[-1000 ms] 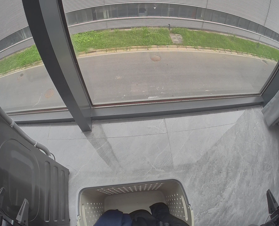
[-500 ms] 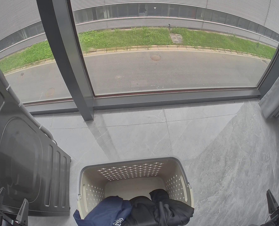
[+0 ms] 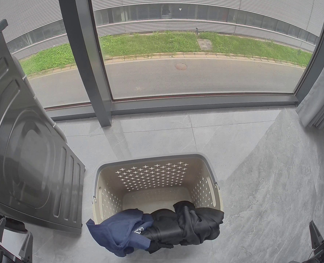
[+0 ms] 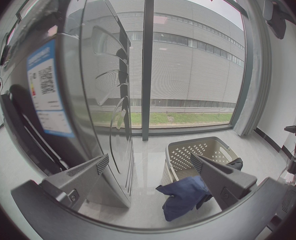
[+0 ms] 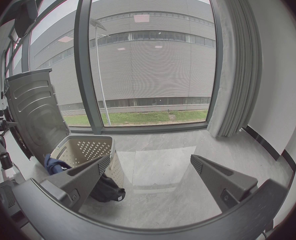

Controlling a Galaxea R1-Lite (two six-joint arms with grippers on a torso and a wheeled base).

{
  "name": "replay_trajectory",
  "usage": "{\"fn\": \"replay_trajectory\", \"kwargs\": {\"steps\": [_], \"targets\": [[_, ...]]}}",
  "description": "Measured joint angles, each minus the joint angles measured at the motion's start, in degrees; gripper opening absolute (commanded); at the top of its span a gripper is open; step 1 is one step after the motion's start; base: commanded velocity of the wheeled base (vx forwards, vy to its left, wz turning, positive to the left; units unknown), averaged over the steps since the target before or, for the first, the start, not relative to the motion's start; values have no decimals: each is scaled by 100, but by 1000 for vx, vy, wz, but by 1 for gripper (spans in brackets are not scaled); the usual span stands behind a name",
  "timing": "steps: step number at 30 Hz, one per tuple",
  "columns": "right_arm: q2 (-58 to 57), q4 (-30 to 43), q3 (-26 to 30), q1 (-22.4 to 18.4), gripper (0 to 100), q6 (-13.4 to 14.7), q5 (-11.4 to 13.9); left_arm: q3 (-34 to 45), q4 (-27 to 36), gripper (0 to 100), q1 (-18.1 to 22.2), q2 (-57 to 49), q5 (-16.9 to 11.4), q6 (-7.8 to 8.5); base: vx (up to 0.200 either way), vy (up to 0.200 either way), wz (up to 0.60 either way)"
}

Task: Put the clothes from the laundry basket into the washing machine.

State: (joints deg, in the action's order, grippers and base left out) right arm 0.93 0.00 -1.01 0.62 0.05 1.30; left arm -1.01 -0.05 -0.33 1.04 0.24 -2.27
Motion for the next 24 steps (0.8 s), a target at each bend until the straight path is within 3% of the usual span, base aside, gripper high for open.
{"fn": "replay_trajectory", "kwargs": {"steps": [24], "targets": [[0, 0, 0, -7, 100, -2, 0, 0, -2, 100, -7, 0, 0, 2, -200, 0, 0]]}}
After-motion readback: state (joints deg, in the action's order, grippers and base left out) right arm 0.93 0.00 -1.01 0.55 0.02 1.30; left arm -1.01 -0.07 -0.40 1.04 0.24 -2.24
